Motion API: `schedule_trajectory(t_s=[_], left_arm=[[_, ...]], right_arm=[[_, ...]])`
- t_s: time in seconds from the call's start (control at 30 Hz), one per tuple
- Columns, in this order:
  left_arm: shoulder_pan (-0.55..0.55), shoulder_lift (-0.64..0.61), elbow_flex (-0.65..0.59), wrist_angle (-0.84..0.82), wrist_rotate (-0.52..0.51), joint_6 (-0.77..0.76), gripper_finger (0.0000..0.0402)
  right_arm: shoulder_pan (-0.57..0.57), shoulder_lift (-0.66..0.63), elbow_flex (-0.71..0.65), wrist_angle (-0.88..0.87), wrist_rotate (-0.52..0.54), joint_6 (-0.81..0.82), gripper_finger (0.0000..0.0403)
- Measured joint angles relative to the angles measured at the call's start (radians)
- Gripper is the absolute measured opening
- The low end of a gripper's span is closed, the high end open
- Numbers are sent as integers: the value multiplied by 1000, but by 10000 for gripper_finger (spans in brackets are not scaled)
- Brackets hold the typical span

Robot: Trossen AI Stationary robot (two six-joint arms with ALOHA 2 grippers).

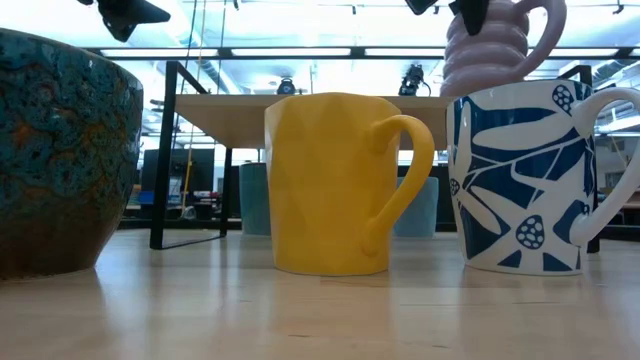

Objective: Place coffee mugs
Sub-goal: Put the purple cup on the shelf

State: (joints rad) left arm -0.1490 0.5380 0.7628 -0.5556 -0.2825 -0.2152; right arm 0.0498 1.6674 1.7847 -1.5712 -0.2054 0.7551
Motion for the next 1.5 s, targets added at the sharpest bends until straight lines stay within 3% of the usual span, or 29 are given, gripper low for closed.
schedule_trajectory(t_s=[0.43,0.87,1.03,1.17,1.33,1.5], left_arm=[[0,5,0,1,0,17,196],[0,5,0,2,0,21,196],[0,6,0,20,-5,42,196],[19,30,-1,19,-36,54,196],[48,46,-2,6,-31,46,196],[57,51,-2,25,-28,46,196]], right_arm=[[1,31,-1,4,-20,-20,57],[-6,27,64,0,19,-33,182],[-8,27,165,-1,128,-80,215],[-39,25,236,5,238,-150,220],[-85,25,258,16,189,-173,213],[-117,20,258,1,211,-237,208]])
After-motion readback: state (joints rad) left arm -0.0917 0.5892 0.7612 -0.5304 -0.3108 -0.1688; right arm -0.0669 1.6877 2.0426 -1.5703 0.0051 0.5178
